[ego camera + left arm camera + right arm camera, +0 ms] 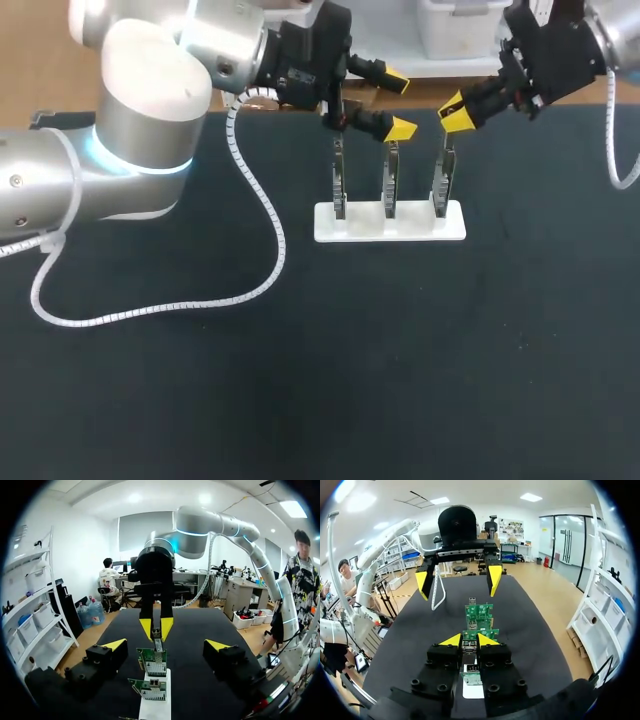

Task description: Pick up the optical module with the left hand, and insert it into the network port with the right hand.

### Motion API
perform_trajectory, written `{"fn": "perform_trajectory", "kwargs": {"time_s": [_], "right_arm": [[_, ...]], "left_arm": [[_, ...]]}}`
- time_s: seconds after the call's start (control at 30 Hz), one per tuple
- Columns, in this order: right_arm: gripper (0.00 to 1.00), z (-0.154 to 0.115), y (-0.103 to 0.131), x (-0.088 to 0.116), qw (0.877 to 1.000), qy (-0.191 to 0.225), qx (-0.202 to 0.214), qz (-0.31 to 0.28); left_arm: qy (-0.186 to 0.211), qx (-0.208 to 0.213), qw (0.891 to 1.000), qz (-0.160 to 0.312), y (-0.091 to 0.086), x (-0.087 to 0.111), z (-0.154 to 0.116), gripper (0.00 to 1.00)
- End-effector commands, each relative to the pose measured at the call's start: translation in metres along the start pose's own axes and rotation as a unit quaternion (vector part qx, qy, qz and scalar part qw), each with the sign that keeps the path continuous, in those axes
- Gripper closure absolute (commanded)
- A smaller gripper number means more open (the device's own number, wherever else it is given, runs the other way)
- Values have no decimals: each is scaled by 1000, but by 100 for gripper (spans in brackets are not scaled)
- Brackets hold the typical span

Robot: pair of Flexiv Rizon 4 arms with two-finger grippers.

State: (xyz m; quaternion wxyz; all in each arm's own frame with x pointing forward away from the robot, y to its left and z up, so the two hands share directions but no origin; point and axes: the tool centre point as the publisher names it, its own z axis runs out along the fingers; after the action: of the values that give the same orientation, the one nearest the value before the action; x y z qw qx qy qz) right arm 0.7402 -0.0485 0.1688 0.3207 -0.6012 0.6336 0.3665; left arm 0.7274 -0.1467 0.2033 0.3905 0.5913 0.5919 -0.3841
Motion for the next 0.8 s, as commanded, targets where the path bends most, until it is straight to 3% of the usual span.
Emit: {"fn": "perform_trajectory", "kwargs": {"time_s": [0.03, 0.3, 0.6, 0.8], "right_arm": [[100, -1, 0, 2, 1000, -3, 2, 1], [100, -11, 0, -8, 1000, -13, 11, -11], [100, -4, -1, 4, 1000, 0, 5, 3], [100, -4, 0, 2, 1000, -1, 1, 2]], "left_arm": [[1, -2, 1000, -1, -1, 0, 0, 0], [1, -2, 1000, -1, -1, 0, 0, 0], [1, -2, 1000, -1, -1, 0, 0, 0], [1, -2, 1000, -1, -1, 0, 0, 0]]}}
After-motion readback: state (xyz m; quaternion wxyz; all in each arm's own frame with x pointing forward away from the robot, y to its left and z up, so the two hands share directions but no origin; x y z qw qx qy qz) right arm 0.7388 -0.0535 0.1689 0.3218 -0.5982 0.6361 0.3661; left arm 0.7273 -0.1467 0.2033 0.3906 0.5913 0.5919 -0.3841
